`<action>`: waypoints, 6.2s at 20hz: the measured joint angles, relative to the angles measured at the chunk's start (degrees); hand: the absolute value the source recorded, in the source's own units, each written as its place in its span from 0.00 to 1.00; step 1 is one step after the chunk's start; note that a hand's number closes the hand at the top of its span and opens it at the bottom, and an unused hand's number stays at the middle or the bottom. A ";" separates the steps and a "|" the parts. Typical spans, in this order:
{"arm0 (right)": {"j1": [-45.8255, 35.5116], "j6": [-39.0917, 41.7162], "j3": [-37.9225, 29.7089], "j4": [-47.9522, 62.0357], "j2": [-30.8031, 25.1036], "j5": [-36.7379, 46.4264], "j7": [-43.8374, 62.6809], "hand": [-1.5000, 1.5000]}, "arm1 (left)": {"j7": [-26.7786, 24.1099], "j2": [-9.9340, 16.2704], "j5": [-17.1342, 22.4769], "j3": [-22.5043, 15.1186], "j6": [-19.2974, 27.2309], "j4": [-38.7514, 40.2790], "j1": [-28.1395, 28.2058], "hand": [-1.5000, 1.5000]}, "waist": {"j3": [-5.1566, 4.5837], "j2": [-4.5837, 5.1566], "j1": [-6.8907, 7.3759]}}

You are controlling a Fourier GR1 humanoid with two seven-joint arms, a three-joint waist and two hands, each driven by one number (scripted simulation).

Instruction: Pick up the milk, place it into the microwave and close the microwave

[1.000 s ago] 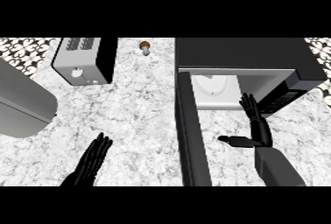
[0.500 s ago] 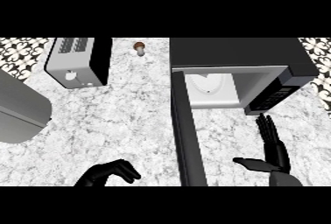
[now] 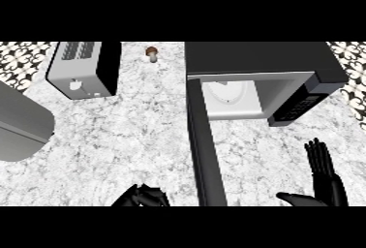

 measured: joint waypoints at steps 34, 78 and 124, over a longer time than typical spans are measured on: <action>26.49 14.04 3.29 -55.71 -9.86 -24.24 22.30 0.00 | 1.61 -12.69 20.84 -25.81 32.27 30.90 -38.86 0.00 | -0.37 2.13 -7.50; 15.39 20.66 1.24 -58.97 -21.96 -42.88 31.84 0.00 | -12.92 -12.88 47.85 -19.93 45.50 44.77 -62.95 0.00 | 0.01 5.96 -20.59; 11.94 23.13 -0.84 -56.69 -29.47 -52.38 36.77 0.00 | -18.92 -11.28 51.25 -30.50 51.92 54.00 -70.61 0.00 | 0.80 4.01 -18.71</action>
